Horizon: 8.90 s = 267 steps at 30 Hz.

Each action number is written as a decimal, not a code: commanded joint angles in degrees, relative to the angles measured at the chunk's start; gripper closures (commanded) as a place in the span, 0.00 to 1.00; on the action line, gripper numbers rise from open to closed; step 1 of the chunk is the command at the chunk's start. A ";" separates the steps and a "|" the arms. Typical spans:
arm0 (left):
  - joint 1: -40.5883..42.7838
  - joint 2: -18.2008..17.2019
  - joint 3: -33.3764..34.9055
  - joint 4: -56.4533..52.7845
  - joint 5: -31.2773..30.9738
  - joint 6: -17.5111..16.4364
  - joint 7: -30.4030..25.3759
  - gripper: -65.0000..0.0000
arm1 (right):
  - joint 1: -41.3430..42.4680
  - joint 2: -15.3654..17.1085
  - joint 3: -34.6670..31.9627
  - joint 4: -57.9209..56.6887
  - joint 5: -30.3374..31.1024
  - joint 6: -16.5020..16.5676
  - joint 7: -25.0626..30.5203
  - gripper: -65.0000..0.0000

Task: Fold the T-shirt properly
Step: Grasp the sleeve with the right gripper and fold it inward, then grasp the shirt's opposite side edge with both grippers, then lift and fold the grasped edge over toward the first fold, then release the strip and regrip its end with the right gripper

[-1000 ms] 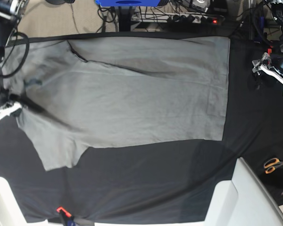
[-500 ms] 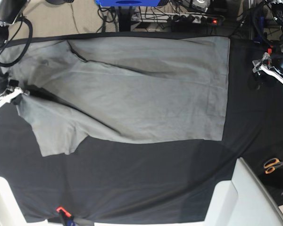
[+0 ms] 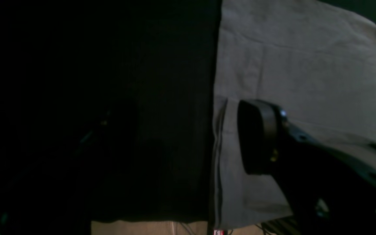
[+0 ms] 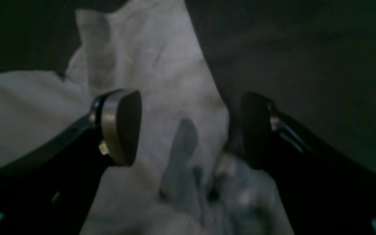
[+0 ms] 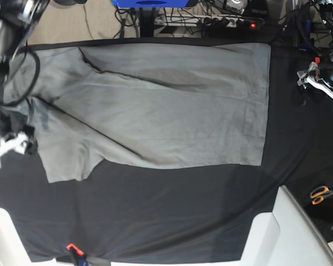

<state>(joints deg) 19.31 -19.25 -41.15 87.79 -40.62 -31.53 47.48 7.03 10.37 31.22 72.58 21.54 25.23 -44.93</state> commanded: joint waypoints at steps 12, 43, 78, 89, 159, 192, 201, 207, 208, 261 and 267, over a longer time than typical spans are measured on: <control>-0.10 -1.19 -0.39 -0.62 -0.92 -0.08 -1.11 0.30 | 18.16 9.28 -8.50 -45.46 -4.18 -0.22 26.33 0.31; -29.99 0.83 9.89 -24.36 24.23 -0.08 -1.90 0.30 | 15.70 3.21 -13.68 -41.24 -4.00 -0.05 26.95 0.99; -45.20 2.50 25.63 -56.01 25.81 6.17 -24.06 0.30 | 16.49 3.39 -13.86 -40.80 -4.18 -0.05 26.77 1.00; -47.13 1.97 25.63 -62.87 25.98 6.17 -27.84 0.43 | 16.40 3.30 -13.95 -40.80 -4.18 -0.05 26.77 1.00; -30.70 1.71 25.19 -16.01 33.19 5.81 -16.06 1.00 | 13.32 5.67 -23.09 -17.06 -4.27 -0.05 25.89 1.00; -9.51 1.79 25.19 0.96 33.19 5.81 -15.97 1.00 | -1.44 5.67 -11.40 -0.62 -3.91 -0.22 4.00 1.00; -3.79 1.79 25.19 5.09 33.19 5.81 -15.97 1.00 | -7.42 2.86 -7.09 5.45 -4.00 -0.31 1.63 1.00; -0.54 1.79 25.19 8.08 33.19 5.81 -15.97 1.00 | -12.35 1.63 -7.09 9.75 -3.91 -0.31 1.63 1.00; -0.45 1.79 25.19 8.08 33.19 5.81 -15.97 1.00 | -13.05 1.63 -7.00 10.19 -3.91 -0.31 1.63 1.00; 1.04 -3.83 25.28 9.40 33.54 5.73 -9.02 1.00 | -19.03 -1.27 4.69 20.39 -4.27 -5.85 -1.10 0.44; 3.77 -4.71 25.72 17.13 33.28 5.73 -6.12 0.53 | -19.73 -1.89 2.67 31.64 -4.18 -8.31 -3.82 0.44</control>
<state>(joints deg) 23.49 -23.24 -15.18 103.72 -6.87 -25.89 42.70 -13.21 8.16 33.93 103.44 16.47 16.47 -49.43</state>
